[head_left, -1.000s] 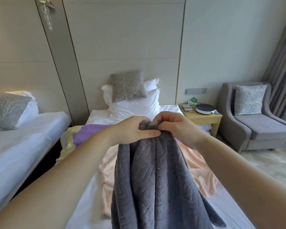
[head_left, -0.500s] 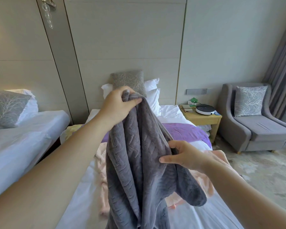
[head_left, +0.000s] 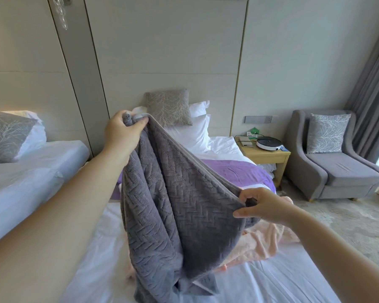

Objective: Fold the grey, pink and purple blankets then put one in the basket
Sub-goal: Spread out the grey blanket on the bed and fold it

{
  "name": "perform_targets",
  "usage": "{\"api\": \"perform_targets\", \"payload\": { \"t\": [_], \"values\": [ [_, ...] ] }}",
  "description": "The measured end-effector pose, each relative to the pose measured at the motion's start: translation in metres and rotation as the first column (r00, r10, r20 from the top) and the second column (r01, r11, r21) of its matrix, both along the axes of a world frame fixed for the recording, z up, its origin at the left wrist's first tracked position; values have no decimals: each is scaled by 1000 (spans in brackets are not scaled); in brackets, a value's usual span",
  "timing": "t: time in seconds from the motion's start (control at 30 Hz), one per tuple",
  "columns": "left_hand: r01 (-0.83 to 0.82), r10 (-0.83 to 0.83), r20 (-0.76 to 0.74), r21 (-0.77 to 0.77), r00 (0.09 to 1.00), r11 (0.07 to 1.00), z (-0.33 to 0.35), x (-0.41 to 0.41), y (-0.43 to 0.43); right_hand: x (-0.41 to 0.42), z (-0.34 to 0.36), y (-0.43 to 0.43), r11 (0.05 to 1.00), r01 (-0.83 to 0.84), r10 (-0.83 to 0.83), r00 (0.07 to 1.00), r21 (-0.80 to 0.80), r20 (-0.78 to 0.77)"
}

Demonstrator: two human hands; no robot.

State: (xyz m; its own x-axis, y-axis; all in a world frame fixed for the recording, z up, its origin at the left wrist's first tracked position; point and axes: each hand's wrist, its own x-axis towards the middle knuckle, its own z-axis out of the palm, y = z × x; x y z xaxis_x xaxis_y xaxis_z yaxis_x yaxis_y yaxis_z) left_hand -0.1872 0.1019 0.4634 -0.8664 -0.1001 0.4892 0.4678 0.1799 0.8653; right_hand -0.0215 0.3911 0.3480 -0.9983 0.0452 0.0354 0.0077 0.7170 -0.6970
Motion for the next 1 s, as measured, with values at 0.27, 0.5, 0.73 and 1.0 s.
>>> {"api": "perform_targets", "payload": {
  "t": [0.27, 0.5, 0.73, 1.0],
  "values": [
    [-33, 32, 57, 21, 998, 999, -14, -6, 0, 2, -6, 29, 963, 125, -144, 988, 241, 62],
    [-109, 101, 121, 66, 987, 992, -18, -14, -15, 12, -2, 34, 889, 204, -254, 965, -410, -70],
    [-124, 117, 165, 32, 979, 992, -24, -18, -30, 0, 22, 27, 565, 63, -302, 944, -823, -135],
    [238, -9, 424, -493, 906, 837, -51, -25, -46, -12, 10, 26, 955, 295, -296, 955, -39, -23]
  ]
}}
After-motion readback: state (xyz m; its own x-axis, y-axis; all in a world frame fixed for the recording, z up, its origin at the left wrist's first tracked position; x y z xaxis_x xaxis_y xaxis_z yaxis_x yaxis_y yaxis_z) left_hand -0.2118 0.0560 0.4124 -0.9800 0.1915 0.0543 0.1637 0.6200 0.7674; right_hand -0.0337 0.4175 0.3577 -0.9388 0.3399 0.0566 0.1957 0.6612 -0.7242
